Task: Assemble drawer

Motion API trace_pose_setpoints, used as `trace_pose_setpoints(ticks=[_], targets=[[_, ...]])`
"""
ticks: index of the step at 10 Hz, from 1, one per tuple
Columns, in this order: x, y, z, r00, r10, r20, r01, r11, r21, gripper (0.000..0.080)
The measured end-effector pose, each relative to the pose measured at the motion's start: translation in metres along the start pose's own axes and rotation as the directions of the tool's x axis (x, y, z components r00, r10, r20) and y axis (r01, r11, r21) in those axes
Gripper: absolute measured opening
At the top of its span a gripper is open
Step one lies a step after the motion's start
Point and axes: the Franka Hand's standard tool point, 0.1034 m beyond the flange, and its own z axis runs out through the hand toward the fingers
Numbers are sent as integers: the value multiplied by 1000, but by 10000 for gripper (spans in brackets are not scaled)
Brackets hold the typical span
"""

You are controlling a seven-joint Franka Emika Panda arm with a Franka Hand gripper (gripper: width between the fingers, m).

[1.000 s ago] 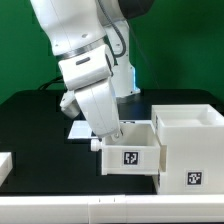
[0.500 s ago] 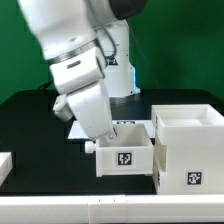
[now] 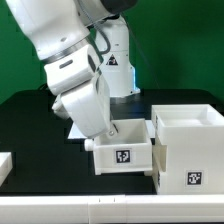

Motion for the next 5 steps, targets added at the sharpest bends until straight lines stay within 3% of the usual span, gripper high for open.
trace_pose_setpoints(ticks=[3,5], targets=[[4,1,8,1000,-5,7,5,999,-32,38],[8,-1,15,1000,0,2,0,1000,-26,38]])
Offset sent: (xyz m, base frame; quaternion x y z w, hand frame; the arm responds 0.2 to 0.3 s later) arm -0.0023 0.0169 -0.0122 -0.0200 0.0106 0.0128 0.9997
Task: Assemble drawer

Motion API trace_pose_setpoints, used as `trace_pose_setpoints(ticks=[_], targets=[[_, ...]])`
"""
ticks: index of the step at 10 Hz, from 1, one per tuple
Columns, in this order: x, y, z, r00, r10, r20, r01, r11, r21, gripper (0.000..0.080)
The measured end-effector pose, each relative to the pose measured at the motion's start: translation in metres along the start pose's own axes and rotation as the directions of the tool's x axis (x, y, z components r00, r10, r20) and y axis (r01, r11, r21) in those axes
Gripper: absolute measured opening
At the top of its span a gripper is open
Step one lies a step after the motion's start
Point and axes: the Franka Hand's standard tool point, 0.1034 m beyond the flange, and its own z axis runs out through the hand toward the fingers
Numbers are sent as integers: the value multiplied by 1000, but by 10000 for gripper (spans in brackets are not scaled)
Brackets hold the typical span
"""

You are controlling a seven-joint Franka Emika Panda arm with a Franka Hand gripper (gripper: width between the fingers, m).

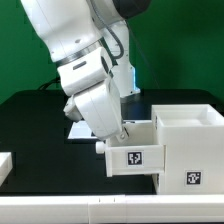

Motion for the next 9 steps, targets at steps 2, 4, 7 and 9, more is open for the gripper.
trace_pose_setpoints(ticks=[2,4,7,9], targets=[[2,2,1,1000,8,4,-8,1000,-13,38],[3,5,2,1000,12,17,-11,999,-47,38],[0,3,4,999,9,43,-5,995,-95,38],[0,3,4,999,10,42,-6,996,-94,38]])
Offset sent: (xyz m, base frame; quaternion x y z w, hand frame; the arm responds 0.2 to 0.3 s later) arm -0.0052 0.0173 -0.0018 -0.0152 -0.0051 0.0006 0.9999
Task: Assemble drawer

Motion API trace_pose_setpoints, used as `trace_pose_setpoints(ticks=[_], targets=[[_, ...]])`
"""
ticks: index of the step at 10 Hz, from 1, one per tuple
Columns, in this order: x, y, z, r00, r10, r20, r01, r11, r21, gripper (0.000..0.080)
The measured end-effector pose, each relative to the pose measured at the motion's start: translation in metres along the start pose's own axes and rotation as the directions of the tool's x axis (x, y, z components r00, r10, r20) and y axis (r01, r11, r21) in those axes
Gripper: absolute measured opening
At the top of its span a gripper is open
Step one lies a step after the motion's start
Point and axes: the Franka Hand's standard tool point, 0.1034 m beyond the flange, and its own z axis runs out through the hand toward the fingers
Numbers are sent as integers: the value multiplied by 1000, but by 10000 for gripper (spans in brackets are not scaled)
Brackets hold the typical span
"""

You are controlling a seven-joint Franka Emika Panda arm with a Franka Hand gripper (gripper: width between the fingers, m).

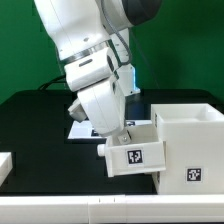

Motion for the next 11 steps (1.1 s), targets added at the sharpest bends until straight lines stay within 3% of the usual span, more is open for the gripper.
trace_pose_setpoints(ticks=[3,5,9,11], targets=[[0,0,0,1000,0,0,0,1000,0,38],[-4,-1,-1,997,-75,35,76,996,-38,38],[-11,-3,-1,988,-135,75,140,988,-70,38],[-14,-4,0,991,-117,68,121,991,-58,38]])
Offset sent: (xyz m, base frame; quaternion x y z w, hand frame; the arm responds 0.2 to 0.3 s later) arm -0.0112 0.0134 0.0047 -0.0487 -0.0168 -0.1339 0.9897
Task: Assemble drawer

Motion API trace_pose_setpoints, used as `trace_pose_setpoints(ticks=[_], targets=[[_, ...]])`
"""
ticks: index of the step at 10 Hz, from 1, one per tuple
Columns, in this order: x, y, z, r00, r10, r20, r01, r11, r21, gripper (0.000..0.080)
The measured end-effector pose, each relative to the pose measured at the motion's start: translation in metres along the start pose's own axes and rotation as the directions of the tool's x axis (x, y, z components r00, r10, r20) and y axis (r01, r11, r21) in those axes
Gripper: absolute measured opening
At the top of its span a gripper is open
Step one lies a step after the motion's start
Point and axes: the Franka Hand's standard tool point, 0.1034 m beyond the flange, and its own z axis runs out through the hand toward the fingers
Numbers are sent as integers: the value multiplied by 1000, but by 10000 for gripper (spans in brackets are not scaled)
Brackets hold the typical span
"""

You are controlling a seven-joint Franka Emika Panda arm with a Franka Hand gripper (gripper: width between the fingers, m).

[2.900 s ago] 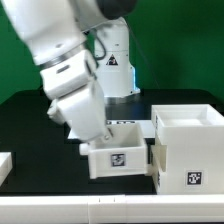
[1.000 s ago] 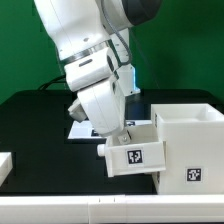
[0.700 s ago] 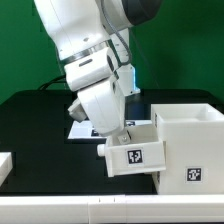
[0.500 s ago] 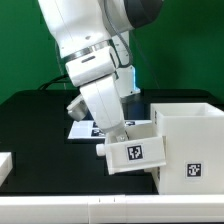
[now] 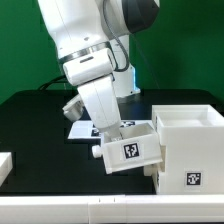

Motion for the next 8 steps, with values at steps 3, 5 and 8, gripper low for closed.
trace_pose_setpoints(ticks=[3,5,8], targets=[[3,2,0,1000,19,5,-19,1000,-11,38],[15,11,2,997,80,19,-79,996,-51,38],[30,25,4,975,219,20,-217,973,-73,38]])
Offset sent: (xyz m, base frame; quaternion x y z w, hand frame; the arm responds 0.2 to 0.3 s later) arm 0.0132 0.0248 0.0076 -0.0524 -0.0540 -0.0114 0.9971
